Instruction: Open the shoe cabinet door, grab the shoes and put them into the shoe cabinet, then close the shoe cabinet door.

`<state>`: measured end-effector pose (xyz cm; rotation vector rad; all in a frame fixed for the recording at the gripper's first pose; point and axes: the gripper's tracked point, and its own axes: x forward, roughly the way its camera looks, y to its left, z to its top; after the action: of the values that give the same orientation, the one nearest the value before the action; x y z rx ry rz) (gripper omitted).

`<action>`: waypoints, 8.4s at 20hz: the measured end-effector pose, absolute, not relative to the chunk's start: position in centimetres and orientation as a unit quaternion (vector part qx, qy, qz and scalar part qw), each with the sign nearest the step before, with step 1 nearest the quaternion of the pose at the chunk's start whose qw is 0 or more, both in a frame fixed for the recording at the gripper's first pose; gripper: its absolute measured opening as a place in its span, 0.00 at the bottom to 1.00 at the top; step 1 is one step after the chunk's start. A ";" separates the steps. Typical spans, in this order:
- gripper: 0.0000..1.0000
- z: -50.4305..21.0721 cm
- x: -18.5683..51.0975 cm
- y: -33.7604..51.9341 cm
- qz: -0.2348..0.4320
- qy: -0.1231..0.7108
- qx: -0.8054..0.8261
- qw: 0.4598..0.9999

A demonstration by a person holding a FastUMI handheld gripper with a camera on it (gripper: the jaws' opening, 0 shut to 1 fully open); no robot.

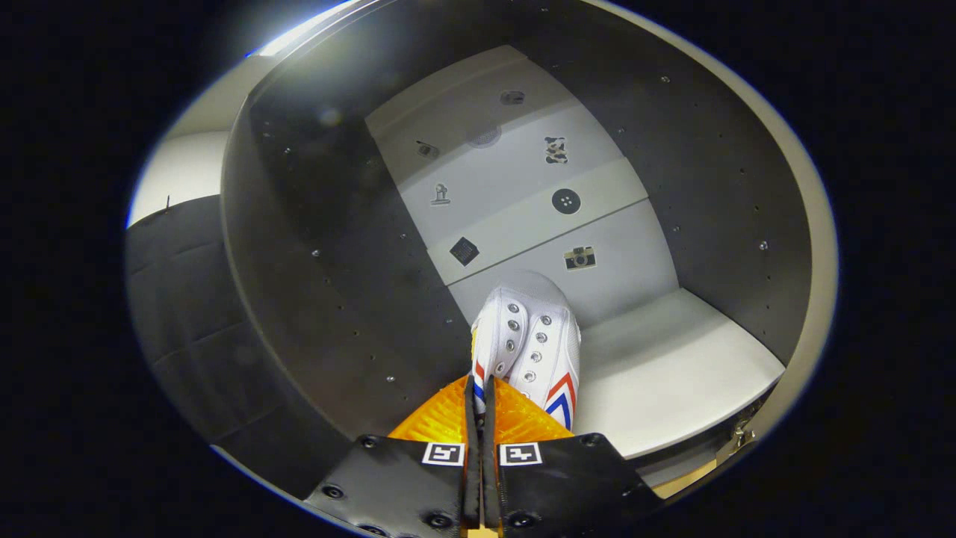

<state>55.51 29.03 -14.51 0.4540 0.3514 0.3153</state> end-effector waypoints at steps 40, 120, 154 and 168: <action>0.97 1.4 30.3 28.1 0.217 0.040 0.046 0.974; 0.94 -0.3 29.9 29.3 0.369 0.083 0.124 0.918; 0.96 -0.9 21.3 -2.1 0.078 0.041 0.019 0.996; 0.97 -0.9 17.6 -8.0 -0.018 0.041 0.022 0.999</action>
<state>17.63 -7.99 -0.93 0.0446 0.0823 -0.0355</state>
